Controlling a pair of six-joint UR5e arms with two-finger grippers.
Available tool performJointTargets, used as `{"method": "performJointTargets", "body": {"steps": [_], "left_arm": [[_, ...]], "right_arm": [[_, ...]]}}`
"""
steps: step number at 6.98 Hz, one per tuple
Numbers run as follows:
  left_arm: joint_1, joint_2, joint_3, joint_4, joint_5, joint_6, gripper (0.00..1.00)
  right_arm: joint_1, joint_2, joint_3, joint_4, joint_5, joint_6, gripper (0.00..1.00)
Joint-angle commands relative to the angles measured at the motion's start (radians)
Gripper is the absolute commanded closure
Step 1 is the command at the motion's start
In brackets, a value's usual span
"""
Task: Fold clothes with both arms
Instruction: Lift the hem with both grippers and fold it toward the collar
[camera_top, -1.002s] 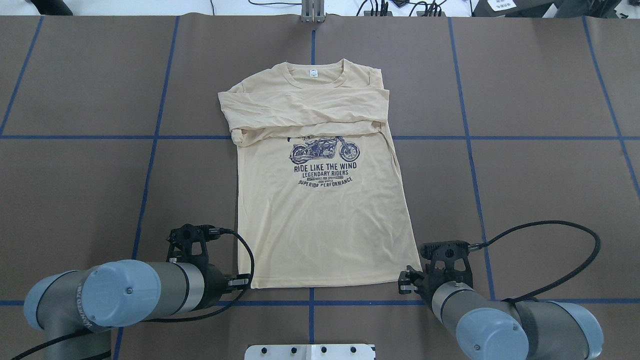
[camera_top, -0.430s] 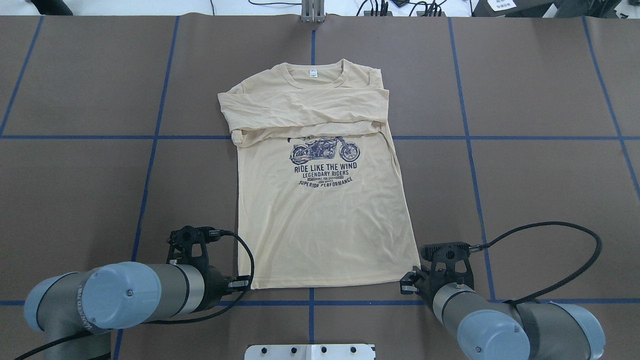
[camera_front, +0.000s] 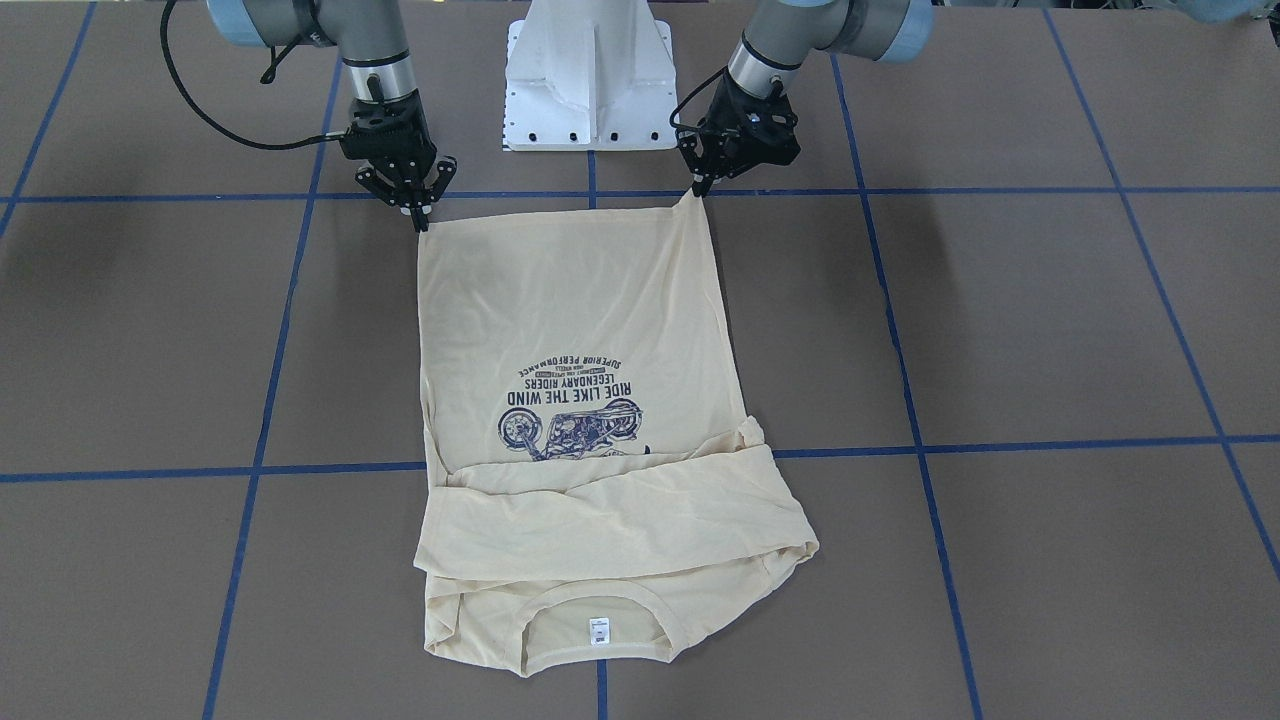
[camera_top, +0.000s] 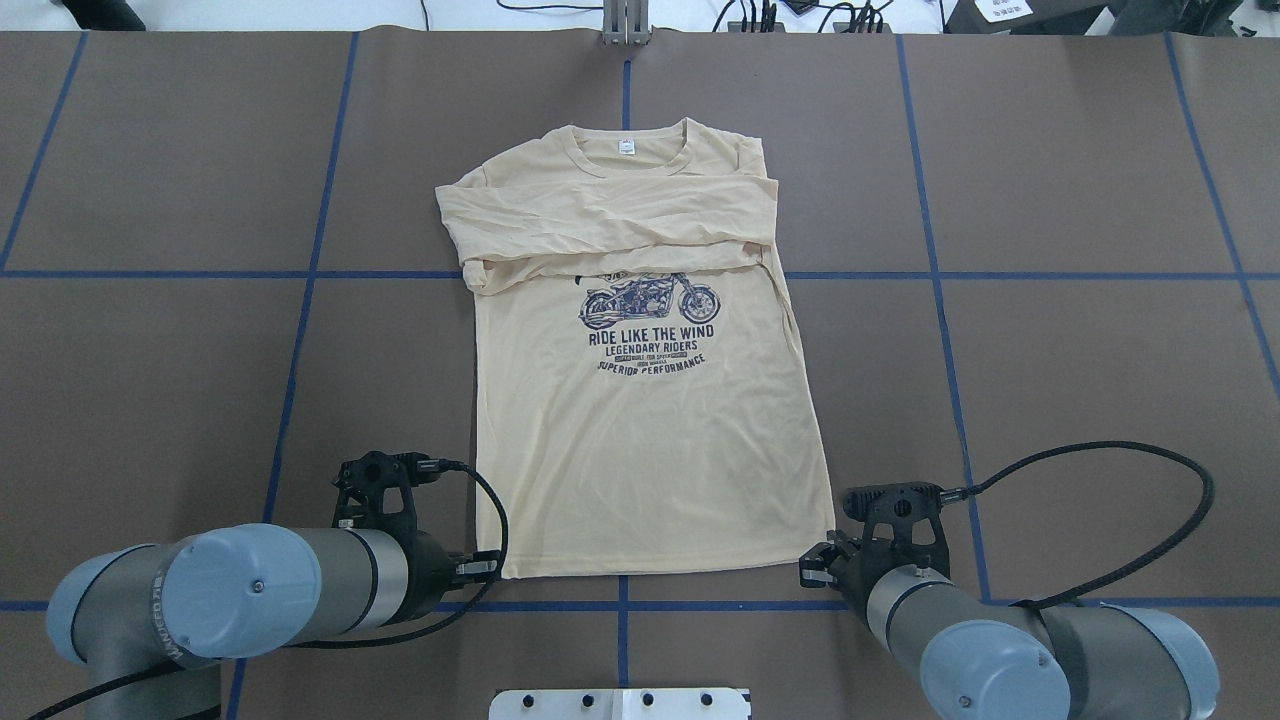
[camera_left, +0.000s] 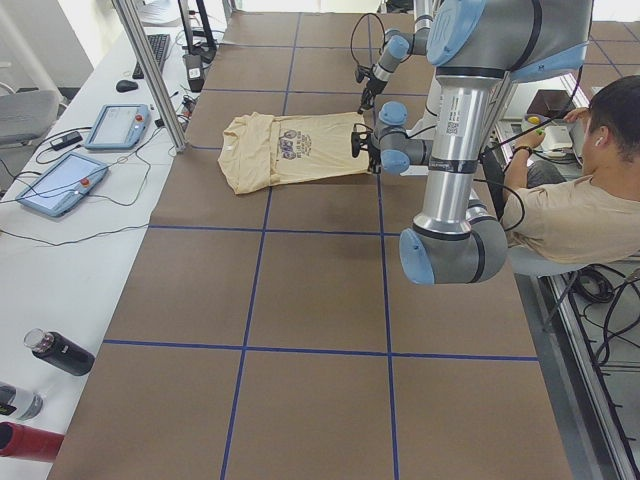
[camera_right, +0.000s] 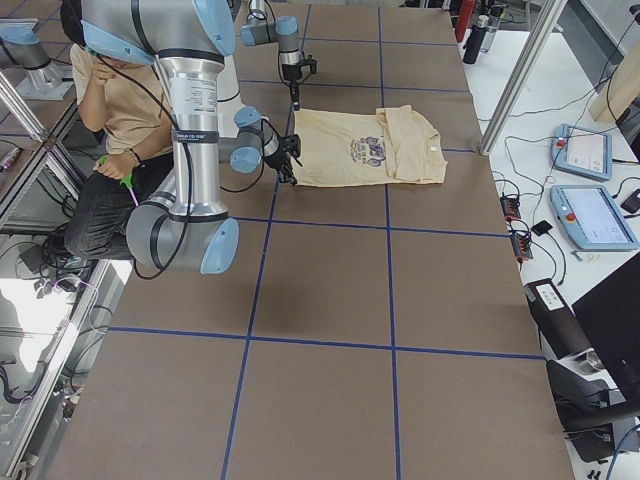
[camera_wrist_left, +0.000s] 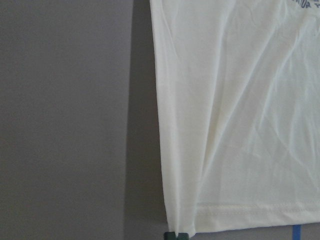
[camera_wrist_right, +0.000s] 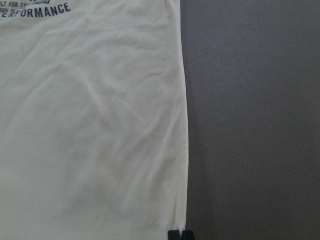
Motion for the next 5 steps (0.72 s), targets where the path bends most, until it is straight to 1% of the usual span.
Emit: {"method": "performJointTargets", "body": {"steps": [1,2,3,4,5], "left_arm": [[-0.003,0.018,-0.066,0.008,-0.020,0.006,1.00],[-0.003,0.071,-0.175,0.049,-0.049,0.006,1.00],[-0.003,0.105,-0.291,0.108,-0.088,0.007,1.00],[0.005,0.105,-0.387,0.203,-0.117,0.007,1.00],[0.038,0.105,-0.480,0.284,-0.134,0.003,1.00]], "right_arm": [[0.002,0.006,0.207,-0.150,0.057,-0.002,1.00],[0.031,0.012,0.368,-0.294,0.164,-0.003,1.00],[0.054,0.021,0.442,-0.349,0.253,-0.003,1.00],[0.036,0.026,0.480,-0.352,0.293,-0.003,1.00],[0.007,0.024,0.524,-0.354,0.321,-0.003,1.00]]}}
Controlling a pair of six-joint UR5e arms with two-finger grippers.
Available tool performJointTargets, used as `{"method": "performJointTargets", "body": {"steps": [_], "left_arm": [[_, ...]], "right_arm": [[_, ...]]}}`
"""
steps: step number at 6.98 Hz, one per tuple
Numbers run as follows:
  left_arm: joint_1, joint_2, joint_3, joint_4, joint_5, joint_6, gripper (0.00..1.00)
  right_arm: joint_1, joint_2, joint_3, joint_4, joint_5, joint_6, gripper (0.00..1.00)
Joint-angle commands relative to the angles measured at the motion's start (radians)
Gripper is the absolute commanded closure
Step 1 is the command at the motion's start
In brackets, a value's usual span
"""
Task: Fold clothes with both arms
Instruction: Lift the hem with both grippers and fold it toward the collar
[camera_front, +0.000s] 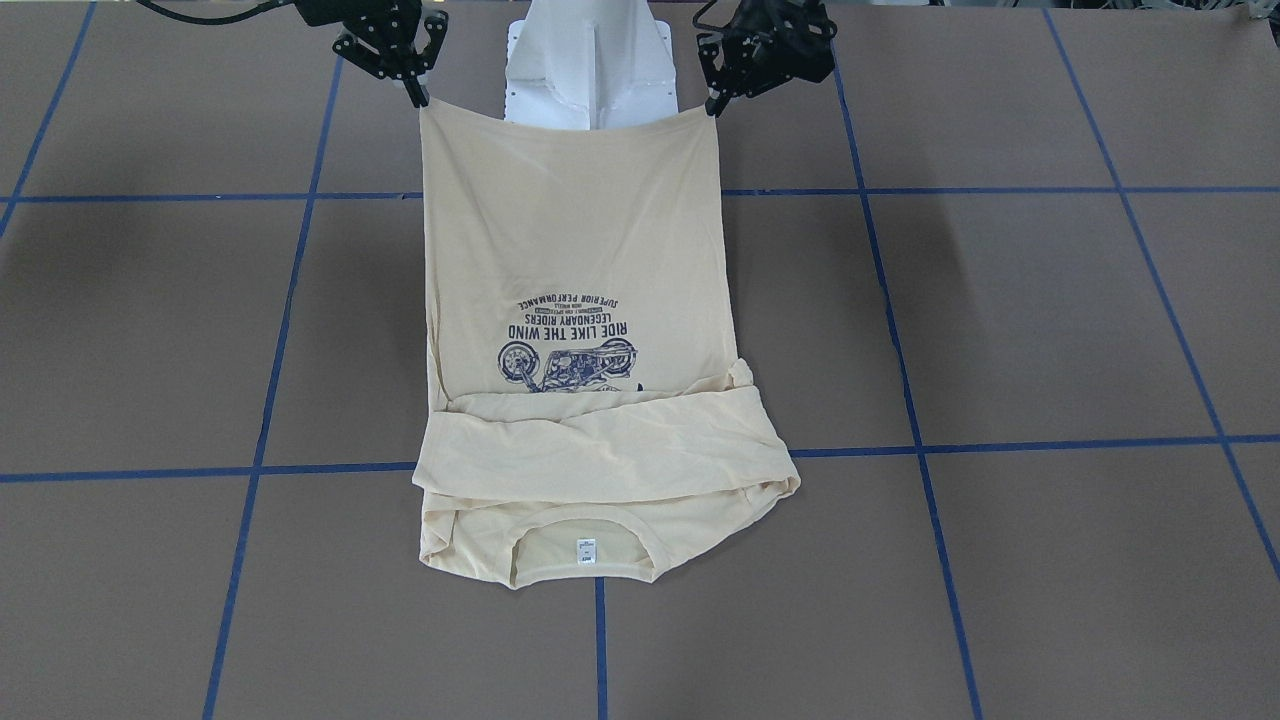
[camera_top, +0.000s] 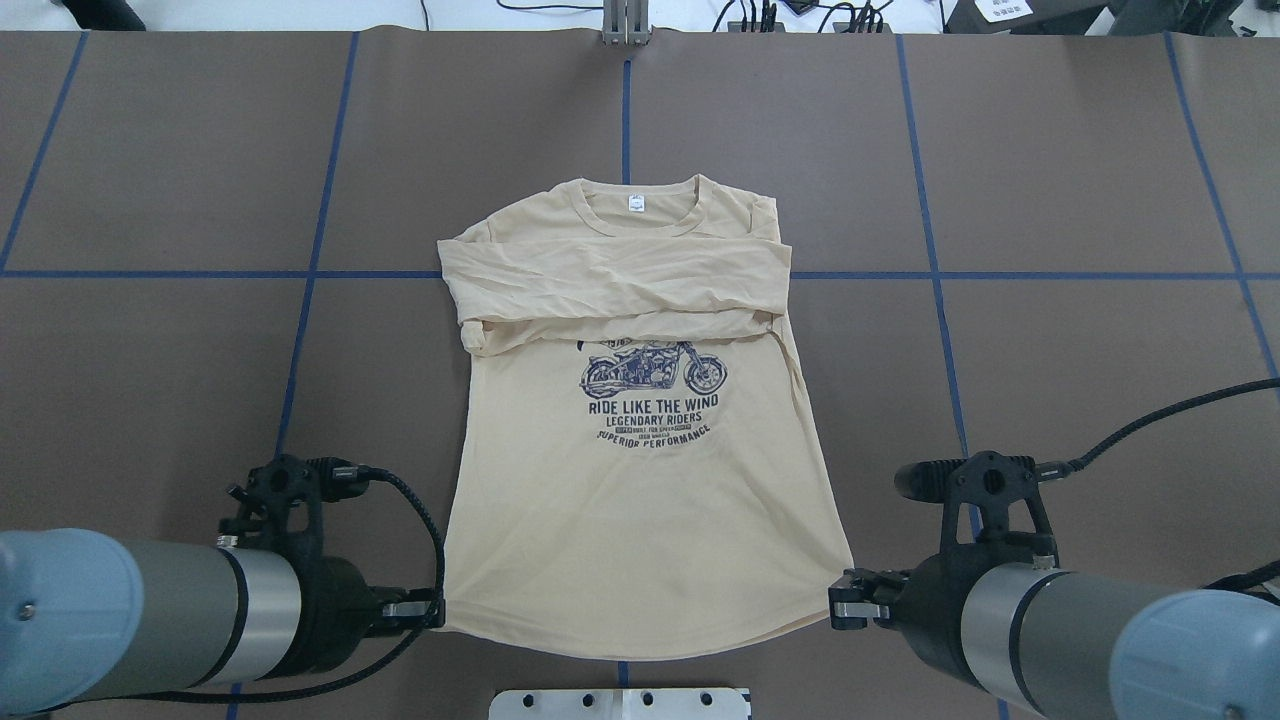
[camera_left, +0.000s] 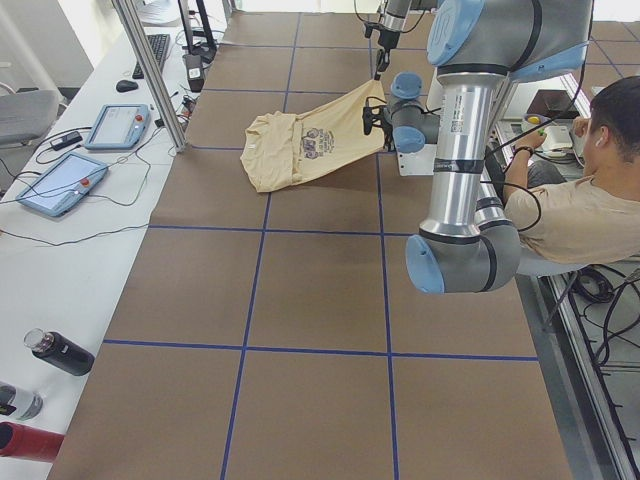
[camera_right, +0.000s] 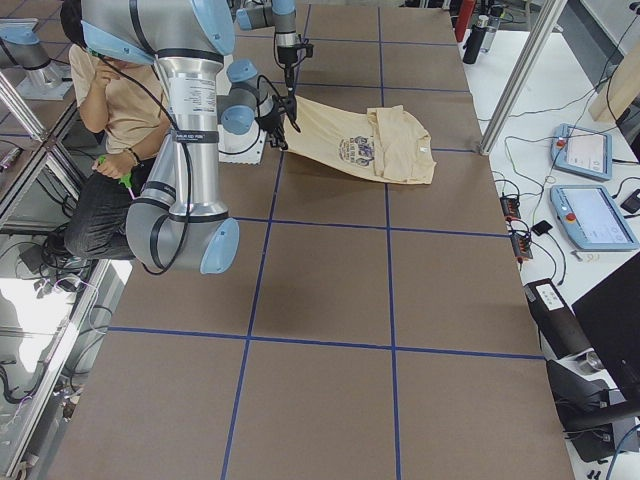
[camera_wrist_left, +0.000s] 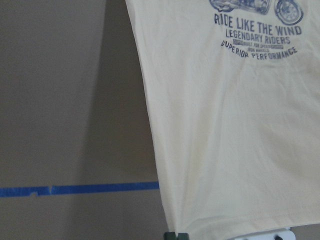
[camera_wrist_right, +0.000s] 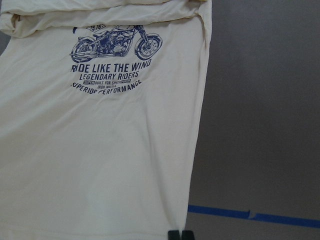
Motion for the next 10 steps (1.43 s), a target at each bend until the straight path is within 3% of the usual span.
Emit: {"method": "performJointTargets", "body": {"steps": [1,4,6,7,10], "left_arm": [[0.034,0.002,-0.170,0.133,-0.029,-0.003,1.00],[0.012,-0.020,-0.108,0.136,-0.020,0.003,1.00],[-0.090,-0.125,0.068,0.136,-0.014,0.030,1.00],[-0.148,-0.166,0.136,0.134,-0.012,0.043,1.00],[-0.299,-0.200,0.172,0.134,-0.011,0.059,1.00]], "right_arm": [[-0.029,0.004,0.077,-0.013,0.047,0.000,1.00],[0.085,0.036,0.019,-0.047,0.049,-0.015,1.00],[0.182,0.160,-0.137,-0.047,0.049,-0.034,1.00],[0.234,0.185,-0.171,-0.047,0.046,-0.079,1.00],[0.362,0.277,-0.327,-0.036,0.037,-0.087,1.00]]}}
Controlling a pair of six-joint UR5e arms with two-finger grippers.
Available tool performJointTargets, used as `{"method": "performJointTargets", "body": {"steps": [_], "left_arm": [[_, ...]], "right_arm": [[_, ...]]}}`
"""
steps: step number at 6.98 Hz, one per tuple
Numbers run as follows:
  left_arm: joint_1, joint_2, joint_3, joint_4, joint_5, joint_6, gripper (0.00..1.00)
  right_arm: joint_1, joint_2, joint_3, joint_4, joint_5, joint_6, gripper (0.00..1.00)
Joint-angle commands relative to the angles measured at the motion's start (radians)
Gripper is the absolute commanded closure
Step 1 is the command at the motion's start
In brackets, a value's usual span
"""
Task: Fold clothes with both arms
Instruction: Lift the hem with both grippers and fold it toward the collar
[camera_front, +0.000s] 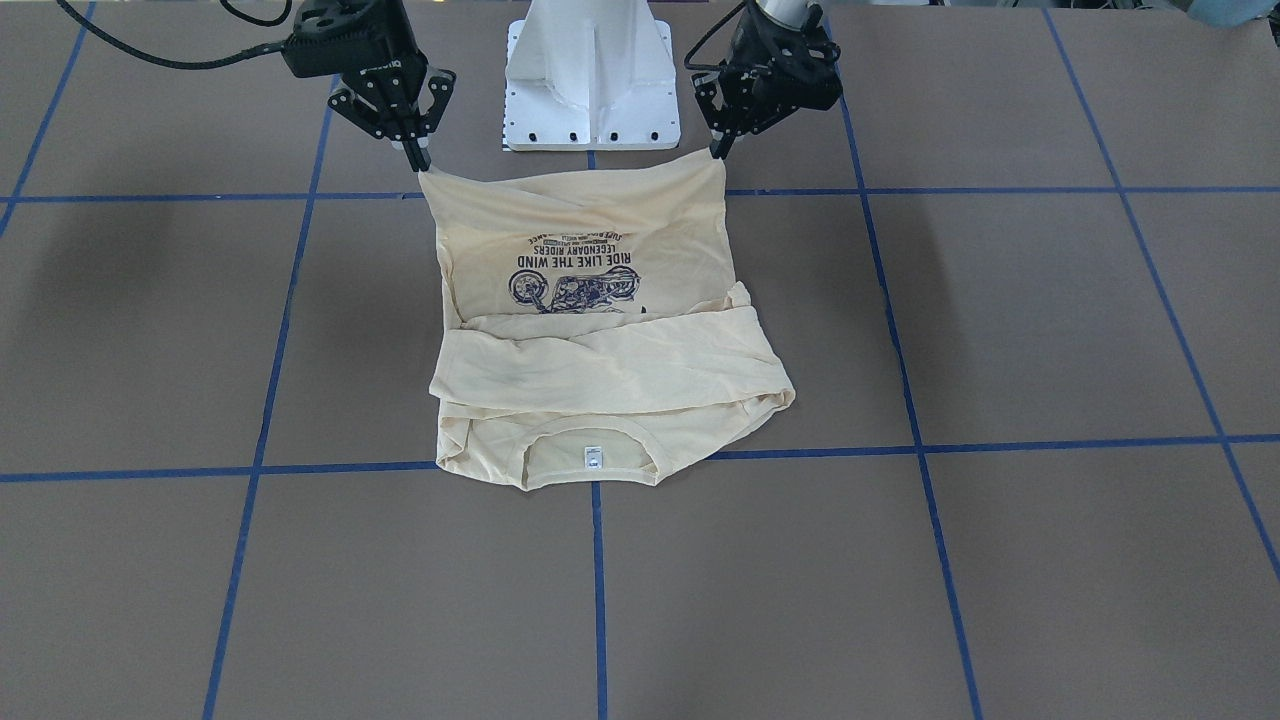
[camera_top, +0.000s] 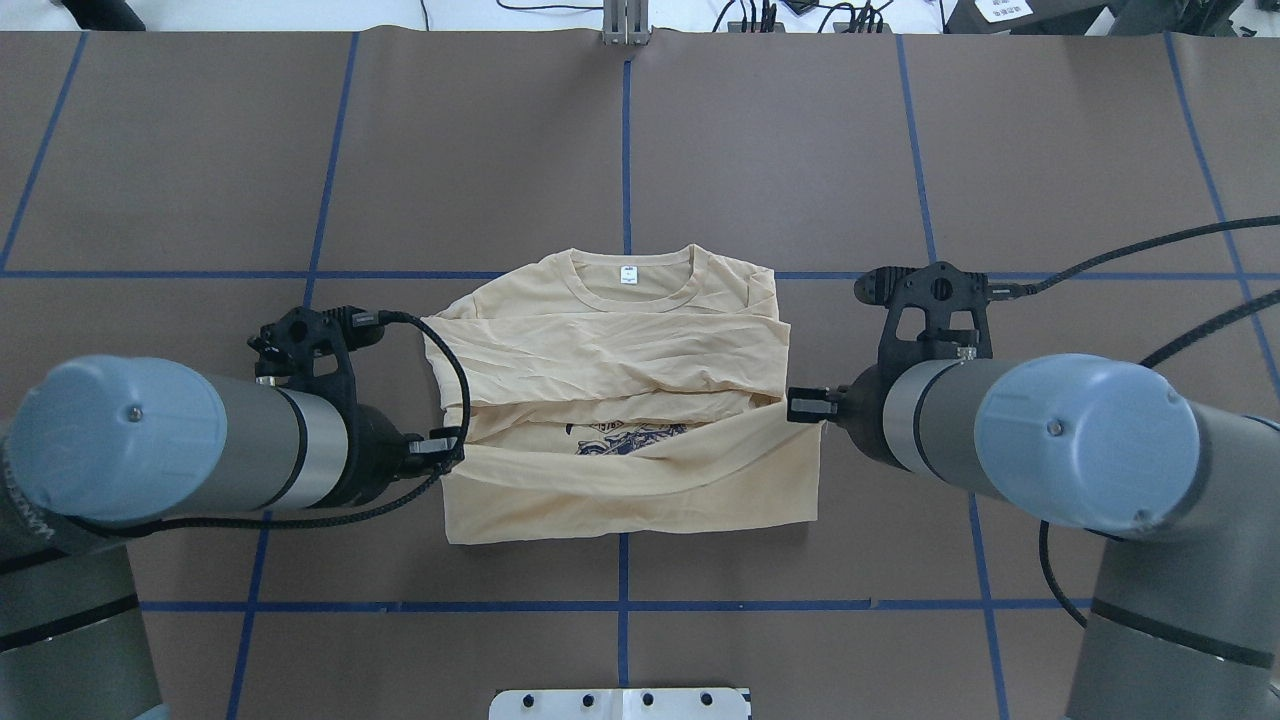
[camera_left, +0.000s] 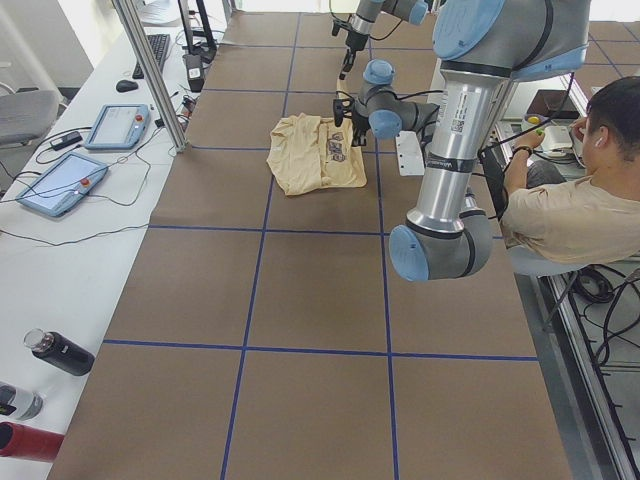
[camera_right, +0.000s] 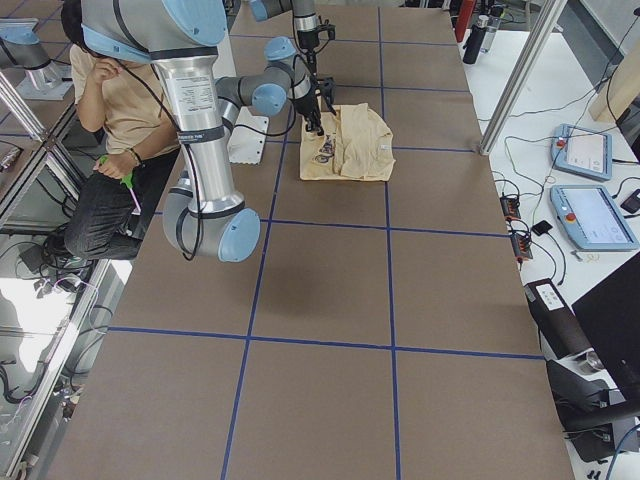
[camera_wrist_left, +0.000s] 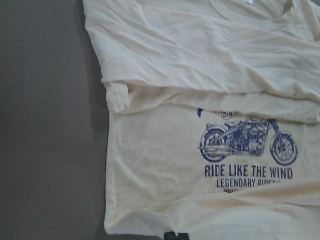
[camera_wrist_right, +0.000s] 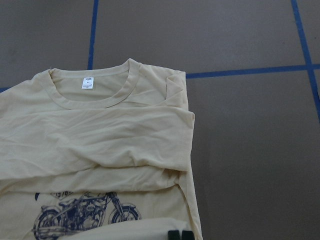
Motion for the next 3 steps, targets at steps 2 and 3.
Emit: {"method": "performJointTargets", "body": {"steps": [2,3], "left_arm": [[-0.125,-0.037,0.014,0.000,0.000,0.021,1.00],[-0.138,-0.047,0.057,-0.003,0.015,0.024,1.00]], "right_arm": [[0.100,0.083,-0.127,0.002,-0.004,-0.027,1.00],[0.118,0.114,-0.171,0.004,-0.004,-0.041,1.00]]}}
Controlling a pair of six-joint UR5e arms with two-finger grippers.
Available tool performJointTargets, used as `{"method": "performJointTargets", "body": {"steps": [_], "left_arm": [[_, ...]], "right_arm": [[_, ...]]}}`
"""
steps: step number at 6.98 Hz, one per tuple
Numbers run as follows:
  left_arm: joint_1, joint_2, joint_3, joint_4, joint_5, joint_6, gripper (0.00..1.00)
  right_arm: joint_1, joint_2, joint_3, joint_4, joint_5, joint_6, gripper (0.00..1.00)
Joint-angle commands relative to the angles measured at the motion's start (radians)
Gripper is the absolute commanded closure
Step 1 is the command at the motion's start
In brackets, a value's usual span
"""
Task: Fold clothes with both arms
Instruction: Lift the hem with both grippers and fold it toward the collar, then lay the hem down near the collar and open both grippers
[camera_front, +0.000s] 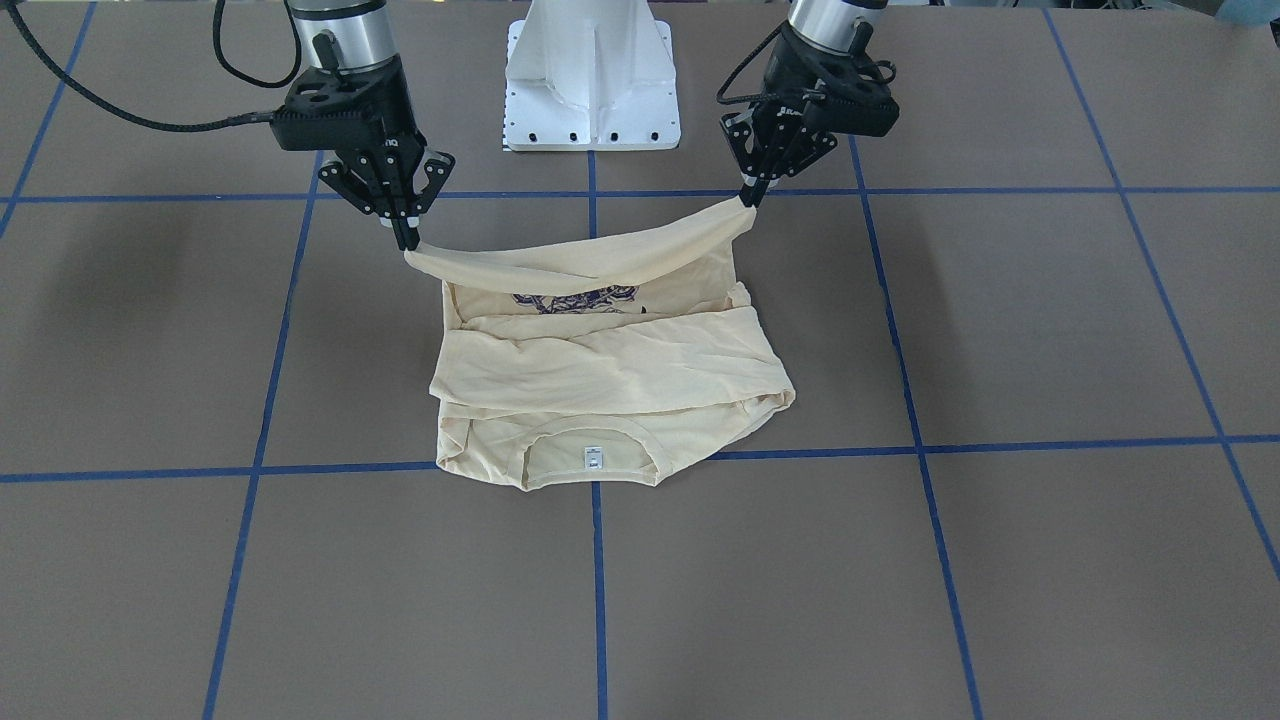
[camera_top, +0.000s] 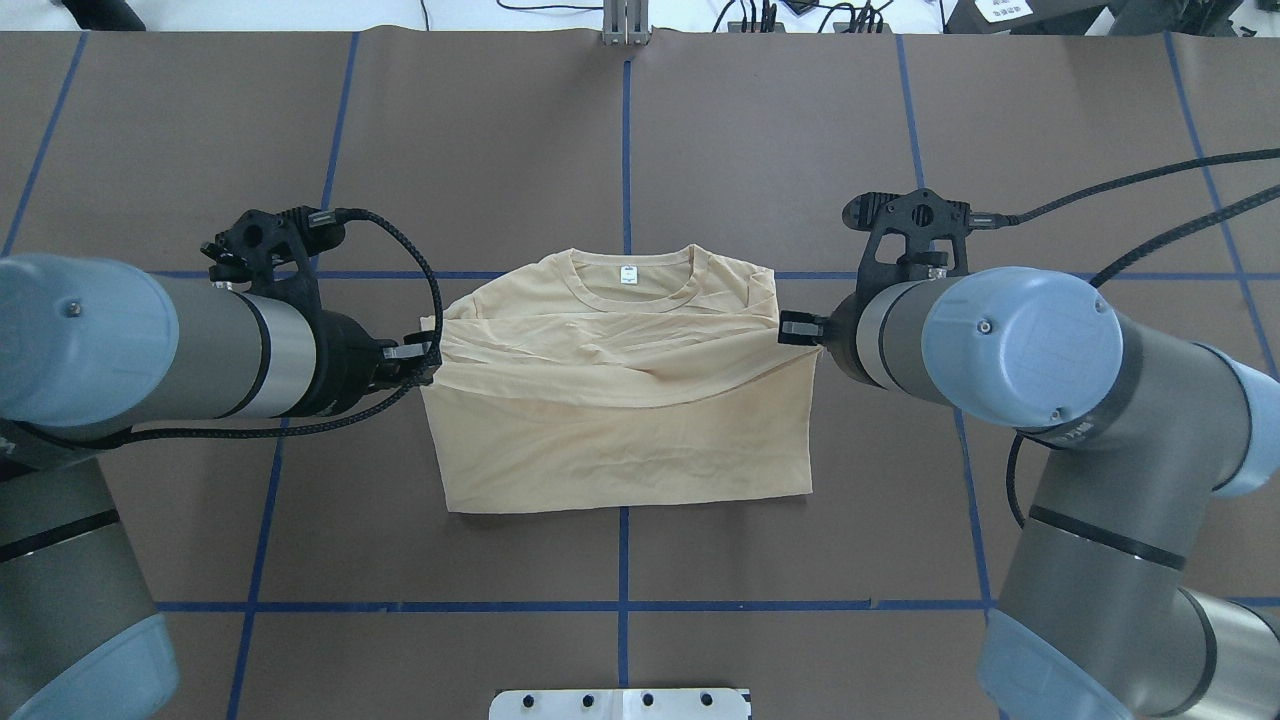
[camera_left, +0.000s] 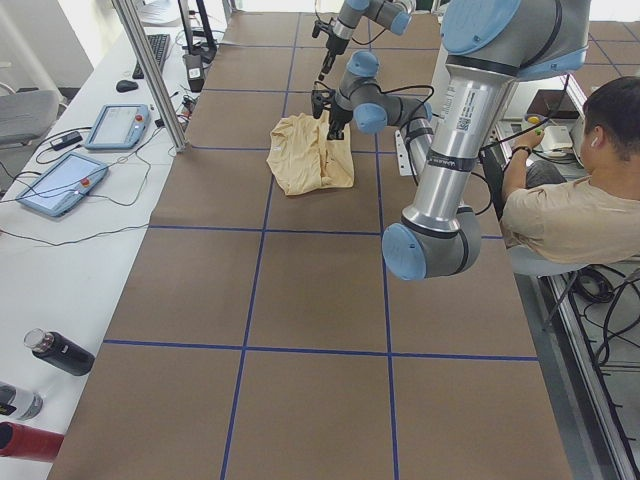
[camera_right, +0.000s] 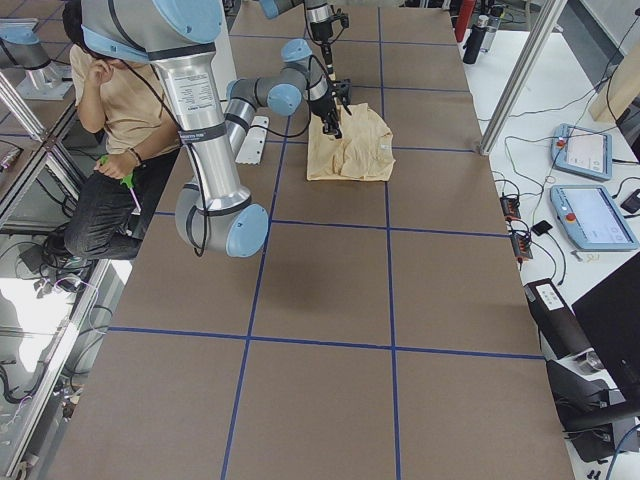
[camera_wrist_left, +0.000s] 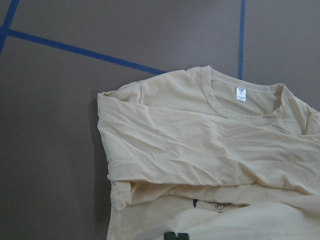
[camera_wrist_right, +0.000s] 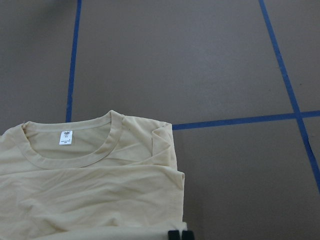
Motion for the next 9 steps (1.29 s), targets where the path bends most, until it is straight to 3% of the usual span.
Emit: {"method": "performJointTargets", "body": {"steps": [1,3,5,7,9], "left_arm": [[-0.029,-0.069,0.110,-0.001,0.051,0.045,1.00],[-0.058,-0.117,0.255,-0.031,0.070,0.085,1.00],[-0.078,-0.125,0.393,-0.180,0.095,0.116,1.00],[-0.082,-0.131,0.450,-0.188,0.104,0.121,1.00],[-0.082,-0.134,0.526,-0.250,0.108,0.140,1.00]], "right_arm": [[0.043,0.054,-0.091,0.001,0.000,-0.028,1.00],[0.066,0.100,-0.180,0.001,0.000,-0.042,1.00],[0.080,0.125,-0.304,0.106,0.000,-0.043,1.00],[0.081,0.125,-0.413,0.219,-0.002,-0.043,1.00],[0.083,0.127,-0.455,0.224,-0.002,-0.045,1.00]]}}
